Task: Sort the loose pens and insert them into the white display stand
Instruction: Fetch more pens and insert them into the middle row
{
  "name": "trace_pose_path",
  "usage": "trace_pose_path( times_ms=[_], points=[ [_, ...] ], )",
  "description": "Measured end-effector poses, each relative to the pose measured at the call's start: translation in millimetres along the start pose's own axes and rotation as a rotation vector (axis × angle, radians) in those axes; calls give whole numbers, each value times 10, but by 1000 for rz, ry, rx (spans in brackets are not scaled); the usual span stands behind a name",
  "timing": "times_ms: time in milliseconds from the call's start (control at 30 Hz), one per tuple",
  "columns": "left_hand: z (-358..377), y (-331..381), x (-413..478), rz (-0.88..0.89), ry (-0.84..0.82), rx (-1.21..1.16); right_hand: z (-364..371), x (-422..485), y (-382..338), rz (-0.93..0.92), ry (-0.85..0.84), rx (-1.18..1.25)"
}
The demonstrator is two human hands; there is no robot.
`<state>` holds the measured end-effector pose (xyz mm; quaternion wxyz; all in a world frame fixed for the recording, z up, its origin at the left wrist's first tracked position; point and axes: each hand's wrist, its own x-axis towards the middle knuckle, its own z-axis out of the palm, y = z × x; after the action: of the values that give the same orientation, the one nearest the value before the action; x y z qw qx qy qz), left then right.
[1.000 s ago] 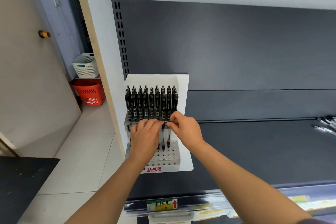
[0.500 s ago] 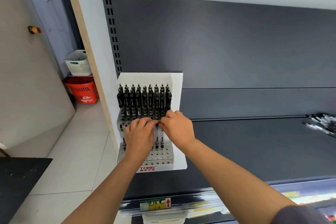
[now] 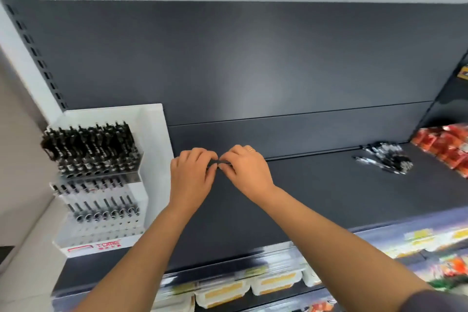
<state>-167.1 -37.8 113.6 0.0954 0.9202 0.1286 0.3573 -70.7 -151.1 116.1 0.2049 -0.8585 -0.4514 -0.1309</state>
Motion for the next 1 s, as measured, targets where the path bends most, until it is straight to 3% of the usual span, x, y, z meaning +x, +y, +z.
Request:
trace_pose_path(
  times_ms=[300,533,833,1000],
  points=[
    [1123,1733,496,200,-277,-142,-881,-920,1965,350,45,-83],
    [2083,2563,844,301,-528,-245,-1195,-1312,3234,609,-6,-90],
    [3441,3459,1293,339,-899,-198,-1319,-1217,4521,746,-195,-84],
    [3985,3753,1302,341,-1027,-97,-1260,-1146,5026,753,-333,-126]
  ],
)
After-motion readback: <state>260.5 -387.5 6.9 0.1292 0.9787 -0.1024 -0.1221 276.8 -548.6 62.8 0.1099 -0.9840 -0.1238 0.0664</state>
